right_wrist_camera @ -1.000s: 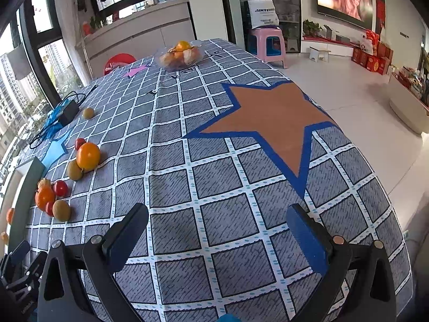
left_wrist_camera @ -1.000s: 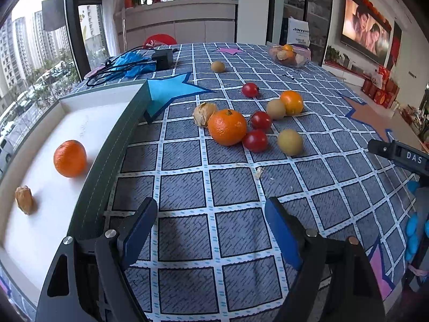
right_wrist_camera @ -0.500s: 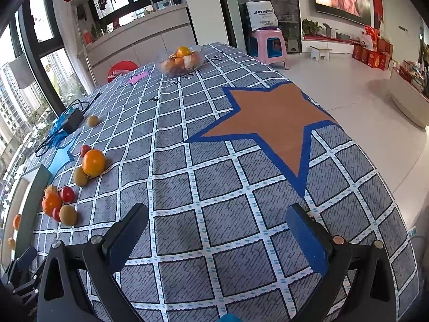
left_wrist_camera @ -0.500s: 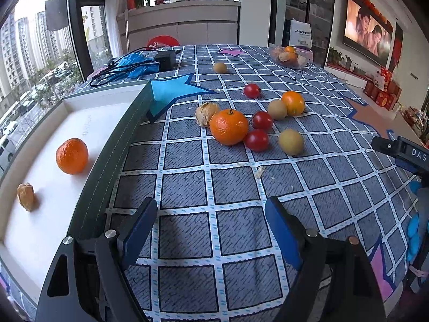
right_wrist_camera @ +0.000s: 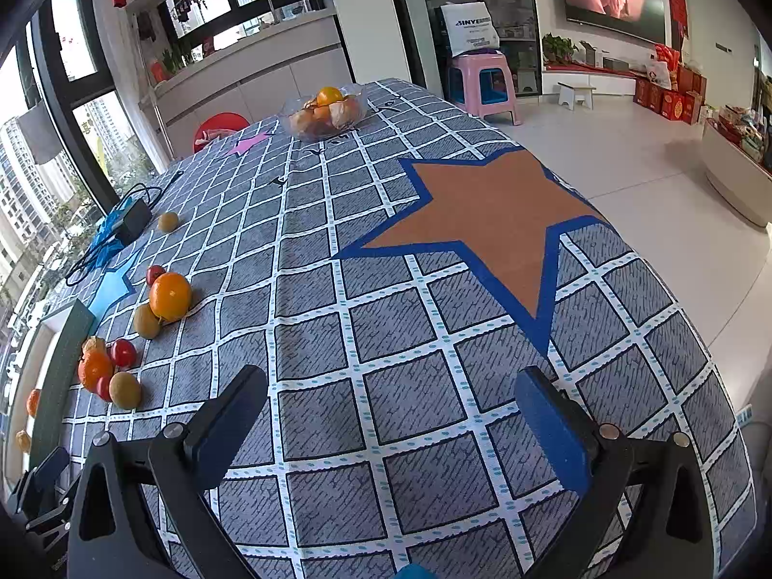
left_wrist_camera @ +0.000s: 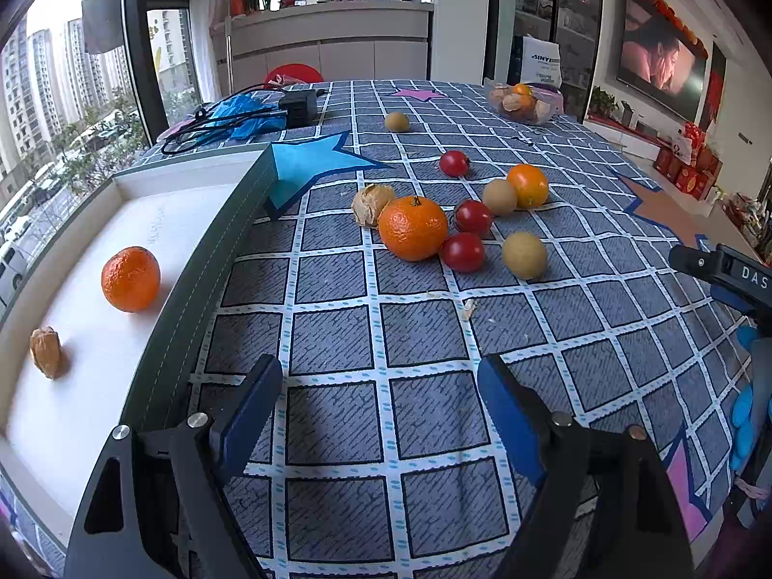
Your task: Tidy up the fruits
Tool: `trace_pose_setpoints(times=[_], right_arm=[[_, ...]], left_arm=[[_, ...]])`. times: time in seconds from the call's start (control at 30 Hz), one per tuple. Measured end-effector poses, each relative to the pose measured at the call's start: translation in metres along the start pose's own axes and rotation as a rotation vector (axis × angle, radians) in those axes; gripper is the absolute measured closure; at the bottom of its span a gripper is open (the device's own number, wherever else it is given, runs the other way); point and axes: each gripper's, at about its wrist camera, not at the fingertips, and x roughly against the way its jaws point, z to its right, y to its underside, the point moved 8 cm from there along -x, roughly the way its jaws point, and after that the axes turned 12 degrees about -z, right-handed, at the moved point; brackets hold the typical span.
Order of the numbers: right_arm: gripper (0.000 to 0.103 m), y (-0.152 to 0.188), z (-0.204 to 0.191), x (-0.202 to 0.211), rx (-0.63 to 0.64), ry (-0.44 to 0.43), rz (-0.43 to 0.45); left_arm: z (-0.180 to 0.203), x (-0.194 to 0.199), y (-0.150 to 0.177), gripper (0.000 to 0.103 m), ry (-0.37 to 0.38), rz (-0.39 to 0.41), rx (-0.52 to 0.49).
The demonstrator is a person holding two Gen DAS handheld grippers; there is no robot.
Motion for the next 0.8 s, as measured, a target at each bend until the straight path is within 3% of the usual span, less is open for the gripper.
trace_pose_setpoints(times=[0.8], right_arm=[[0.0, 0.0001, -0.0001, 0.0002, 0.001, 0.002, -0.001]], left_arm=[[-0.0007, -0.0005, -0.0006, 0.016, -0.005, -0.001, 0.005]])
